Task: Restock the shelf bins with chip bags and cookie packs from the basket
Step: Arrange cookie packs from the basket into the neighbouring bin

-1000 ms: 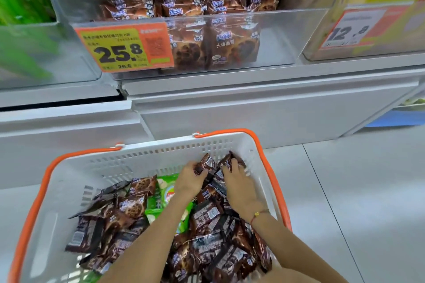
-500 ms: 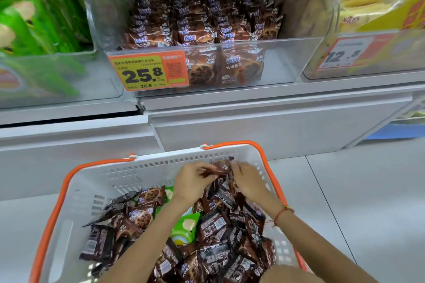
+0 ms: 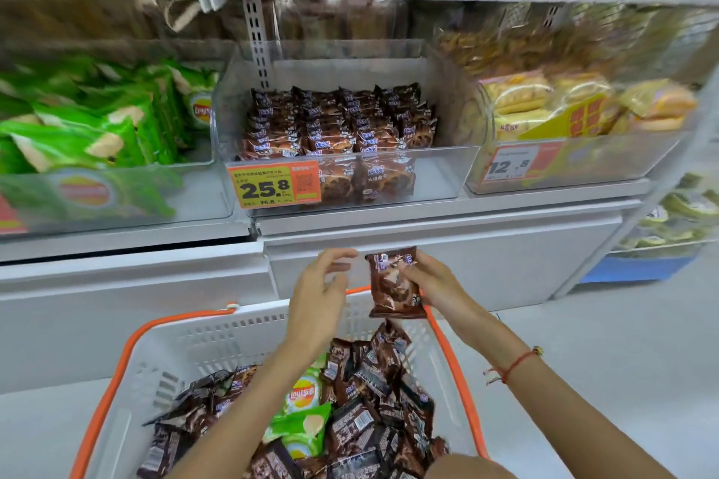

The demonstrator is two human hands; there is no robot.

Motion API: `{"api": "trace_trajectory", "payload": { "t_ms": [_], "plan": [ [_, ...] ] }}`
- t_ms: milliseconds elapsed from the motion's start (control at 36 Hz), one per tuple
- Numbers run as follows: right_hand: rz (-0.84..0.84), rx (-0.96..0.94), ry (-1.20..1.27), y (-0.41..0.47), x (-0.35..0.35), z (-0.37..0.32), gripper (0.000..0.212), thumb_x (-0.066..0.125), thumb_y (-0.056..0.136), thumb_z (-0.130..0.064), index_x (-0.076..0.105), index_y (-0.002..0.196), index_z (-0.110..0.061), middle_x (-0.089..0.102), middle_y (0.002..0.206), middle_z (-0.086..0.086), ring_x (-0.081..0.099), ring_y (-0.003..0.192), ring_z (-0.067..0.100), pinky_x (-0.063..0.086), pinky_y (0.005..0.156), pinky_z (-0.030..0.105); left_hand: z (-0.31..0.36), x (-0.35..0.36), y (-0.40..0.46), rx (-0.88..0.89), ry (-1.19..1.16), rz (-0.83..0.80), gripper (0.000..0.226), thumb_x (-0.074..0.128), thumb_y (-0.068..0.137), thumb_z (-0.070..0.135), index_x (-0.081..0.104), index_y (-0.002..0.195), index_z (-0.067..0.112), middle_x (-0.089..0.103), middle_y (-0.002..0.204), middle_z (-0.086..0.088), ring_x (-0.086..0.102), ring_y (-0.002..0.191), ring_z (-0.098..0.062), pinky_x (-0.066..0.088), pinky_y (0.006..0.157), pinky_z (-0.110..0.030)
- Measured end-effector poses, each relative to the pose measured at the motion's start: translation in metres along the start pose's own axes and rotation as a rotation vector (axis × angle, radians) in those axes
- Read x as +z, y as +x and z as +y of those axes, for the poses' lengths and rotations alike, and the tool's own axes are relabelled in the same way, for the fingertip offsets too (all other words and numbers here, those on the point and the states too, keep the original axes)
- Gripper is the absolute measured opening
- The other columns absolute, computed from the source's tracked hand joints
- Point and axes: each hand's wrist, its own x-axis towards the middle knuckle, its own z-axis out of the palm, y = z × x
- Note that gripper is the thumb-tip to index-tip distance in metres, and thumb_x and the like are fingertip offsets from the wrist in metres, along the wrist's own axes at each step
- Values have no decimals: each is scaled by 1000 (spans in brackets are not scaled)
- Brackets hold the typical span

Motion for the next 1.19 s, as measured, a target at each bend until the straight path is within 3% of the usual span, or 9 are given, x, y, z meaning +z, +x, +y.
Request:
{"api": "trace_trajectory", "payload": {
  "t_ms": [83, 194, 306, 444, 528, 639, 778, 1028, 1194],
  "plan": [
    [-148, -57, -15, -9, -10, -22, 25, 49, 100, -28, 61, 121, -25, 68, 117, -2, 64, 107, 11, 50, 91, 24, 29, -6, 17, -101, -3, -191, 35, 57, 94, 23, 50, 128, 27, 54, 122, 11, 56, 104, -8, 47, 92, -30],
    [-129, -151, -144, -16, -21, -47, 24, 54, 97, -32, 65, 117, -27, 69, 113, -6, 63, 109, 10, 48, 96, 26, 60, -11, 36, -188, 10, -451, 31, 67, 88, 28, 58, 118, 26, 60, 115, 2, 57, 96, 1, 50, 80, -23],
    [-8, -134, 11, -15, -36, -63, 32, 71, 85, -22, 61, 116, -23, 70, 102, 3, 67, 91, 16, 52, 70, 19, 78, -11, 43, -109, -72, -395, 18, 68, 87, 22, 63, 104, 24, 66, 101, 5, 60, 91, -1, 54, 76, -21],
    [91, -218, 239, -12, -56, -78, 38, 70, 81, -1, 58, 114, -15, 69, 96, 8, 67, 76, 11, 55, 66, 19, 93, -5, 53, -156, -307, -256, 24, 71, 85, 20, 58, 105, 17, 67, 107, 0, 68, 91, -8, 56, 71, -18],
    [179, -300, 288, -6, -62, -90, 28, 67, 84, -2, 59, 104, -20, 72, 87, 1, 67, 74, 6, 51, 64, 13, 106, -4, 62, -86, -172, -315, 33, 75, 80, 23, 61, 109, 16, 71, 104, 3, 67, 91, -3, 52, 72, -14],
    [296, -385, 226, 7, -71, -112, 25, 67, 86, -4, 60, 106, -16, 69, 87, -2, 63, 73, 3, 48, 62, 9, 131, -1, 83, -3, -91, -329, 46, 80, 76, 20, 55, 115, 17, 69, 106, -5, 67, 99, -20, 55, 89, -39],
    [376, -489, 134, 30, -85, -145, 26, 64, 86, 3, 61, 110, -7, 64, 85, -2, 59, 70, -3, 46, 61, 5, 167, -2, 125, 72, 60, -390, 30, 69, 84, 35, 59, 112, 28, 70, 102, -2, 68, 87, -12, 56, 86, -33],
    [730, -667, -509, 93, -110, -133, 39, 56, 92, -35, 56, 127, -19, 62, 120, -2, 51, 116, 19, 39, 100, 38, 171, 12, 188, 32, 75, -266, 45, 68, 88, 26, 50, 127, 13, 63, 107, 2, 60, 92, -5, 50, 71, -19],
    [863, -702, -951, 111, -109, -105, 48, 45, 92, -20, 44, 140, -17, 55, 132, 2, 36, 131, 23, 24, 101, 37, 147, 32, 218, 127, 150, -196, 33, 70, 87, 20, 56, 114, 7, 64, 108, -3, 62, 101, -13, 47, 81, -17]
  ]
}}
